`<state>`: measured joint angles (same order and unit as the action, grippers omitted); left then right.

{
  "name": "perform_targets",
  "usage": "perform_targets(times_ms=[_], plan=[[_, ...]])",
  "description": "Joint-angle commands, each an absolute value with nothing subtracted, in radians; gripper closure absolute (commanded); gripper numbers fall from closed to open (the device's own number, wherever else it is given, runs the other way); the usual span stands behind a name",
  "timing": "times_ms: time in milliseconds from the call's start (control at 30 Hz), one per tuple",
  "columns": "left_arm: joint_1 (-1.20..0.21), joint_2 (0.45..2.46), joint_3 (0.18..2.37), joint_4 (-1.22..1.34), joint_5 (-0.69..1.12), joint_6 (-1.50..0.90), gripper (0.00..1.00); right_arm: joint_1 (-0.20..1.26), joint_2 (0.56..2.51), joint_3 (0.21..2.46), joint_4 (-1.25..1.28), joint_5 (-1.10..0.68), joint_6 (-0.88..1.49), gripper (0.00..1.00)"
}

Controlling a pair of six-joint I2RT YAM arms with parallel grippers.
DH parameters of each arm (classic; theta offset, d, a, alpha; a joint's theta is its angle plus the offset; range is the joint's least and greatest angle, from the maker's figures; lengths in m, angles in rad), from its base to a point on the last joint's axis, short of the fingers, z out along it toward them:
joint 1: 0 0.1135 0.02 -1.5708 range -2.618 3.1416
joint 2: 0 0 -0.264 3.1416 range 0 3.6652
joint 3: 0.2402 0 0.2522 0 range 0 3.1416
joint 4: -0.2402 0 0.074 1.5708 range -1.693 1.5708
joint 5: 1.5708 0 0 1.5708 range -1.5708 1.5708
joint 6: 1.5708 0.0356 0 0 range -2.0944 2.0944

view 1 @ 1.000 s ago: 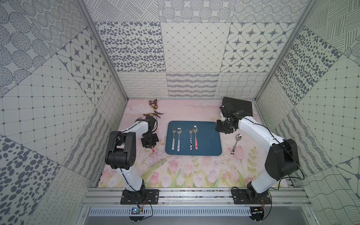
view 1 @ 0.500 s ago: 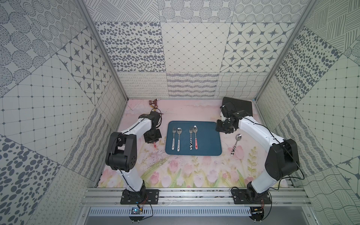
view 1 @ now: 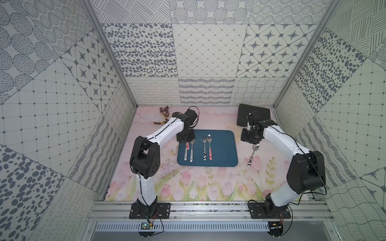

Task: Set the spoon and fork side by side
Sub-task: Place the fork on the tray.

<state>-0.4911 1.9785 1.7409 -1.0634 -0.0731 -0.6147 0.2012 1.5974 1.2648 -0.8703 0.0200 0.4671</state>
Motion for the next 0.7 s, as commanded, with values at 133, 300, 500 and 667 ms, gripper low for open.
perform_targets(times_ms=[133,300,500,667], plan=[[-0.693,2.279,2.199,-1.314,0.011,-0.661,1.0,0.136,1.529,1.221,-0.834,0.021,0.471,0.56],[-0.767,2.412,2.387,-1.368,0.048,-0.687,1.0,0.132,1.521,1.209,-0.823,0.008,0.474,0.56],[-0.8,2.457,2.413,-1.357,0.101,-0.735,1.0,0.13,1.514,1.197,-0.814,-0.009,0.474,0.56],[-0.811,2.486,2.41,-1.381,0.098,-0.784,1.0,0.13,1.515,1.195,-0.81,-0.03,0.478,0.56]])
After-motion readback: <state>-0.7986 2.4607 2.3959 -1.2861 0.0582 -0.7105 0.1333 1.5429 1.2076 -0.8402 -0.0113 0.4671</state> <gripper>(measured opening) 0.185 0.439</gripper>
